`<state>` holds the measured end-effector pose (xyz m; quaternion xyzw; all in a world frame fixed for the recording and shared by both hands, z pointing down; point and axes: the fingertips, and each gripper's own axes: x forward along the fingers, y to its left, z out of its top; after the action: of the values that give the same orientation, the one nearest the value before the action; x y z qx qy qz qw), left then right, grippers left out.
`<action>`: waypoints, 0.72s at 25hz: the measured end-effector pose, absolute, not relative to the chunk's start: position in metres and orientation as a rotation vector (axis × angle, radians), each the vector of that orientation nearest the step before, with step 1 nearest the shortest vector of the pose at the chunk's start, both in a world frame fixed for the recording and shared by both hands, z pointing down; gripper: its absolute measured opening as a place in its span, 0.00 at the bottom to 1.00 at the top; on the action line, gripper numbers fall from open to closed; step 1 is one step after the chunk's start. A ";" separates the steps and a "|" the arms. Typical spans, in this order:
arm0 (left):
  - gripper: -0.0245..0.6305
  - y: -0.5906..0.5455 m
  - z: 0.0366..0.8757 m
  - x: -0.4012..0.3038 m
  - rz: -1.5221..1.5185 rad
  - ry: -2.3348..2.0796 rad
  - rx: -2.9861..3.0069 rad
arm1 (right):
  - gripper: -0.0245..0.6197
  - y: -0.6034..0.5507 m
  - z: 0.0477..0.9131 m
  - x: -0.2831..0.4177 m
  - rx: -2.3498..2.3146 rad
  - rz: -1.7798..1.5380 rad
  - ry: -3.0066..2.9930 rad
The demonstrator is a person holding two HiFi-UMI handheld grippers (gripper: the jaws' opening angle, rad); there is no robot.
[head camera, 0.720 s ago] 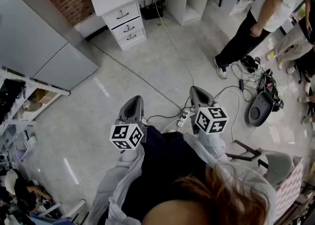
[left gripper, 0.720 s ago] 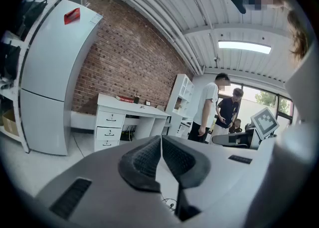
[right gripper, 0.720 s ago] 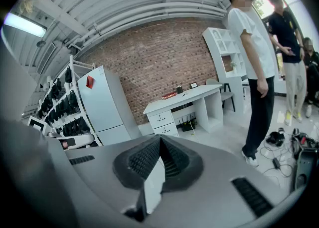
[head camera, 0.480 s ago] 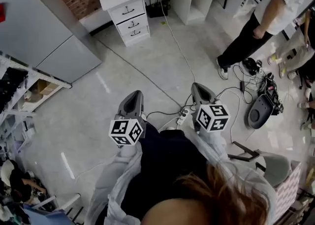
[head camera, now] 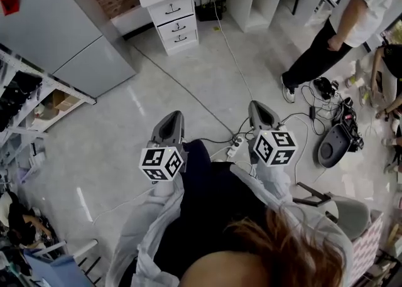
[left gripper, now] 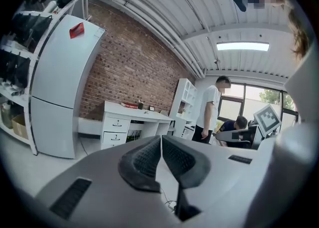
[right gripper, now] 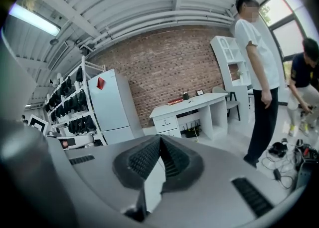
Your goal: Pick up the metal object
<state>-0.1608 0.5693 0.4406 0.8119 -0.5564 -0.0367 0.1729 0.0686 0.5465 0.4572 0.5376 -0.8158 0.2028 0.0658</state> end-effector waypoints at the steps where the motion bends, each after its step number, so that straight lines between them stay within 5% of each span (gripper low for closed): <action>1: 0.07 0.573 0.442 -0.161 -0.104 -1.580 2.299 | 0.05 0.550 0.459 0.068 1.612 0.606 -2.460; 18: 0.07 0.518 0.457 -0.149 -0.095 -1.562 2.265 | 0.05 0.501 0.474 0.083 1.661 0.668 -2.406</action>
<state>-0.1492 0.5180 0.4566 0.8072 -0.5567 -0.0338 0.1931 0.0833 0.5013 0.4736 0.5525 -0.8001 0.2223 0.0713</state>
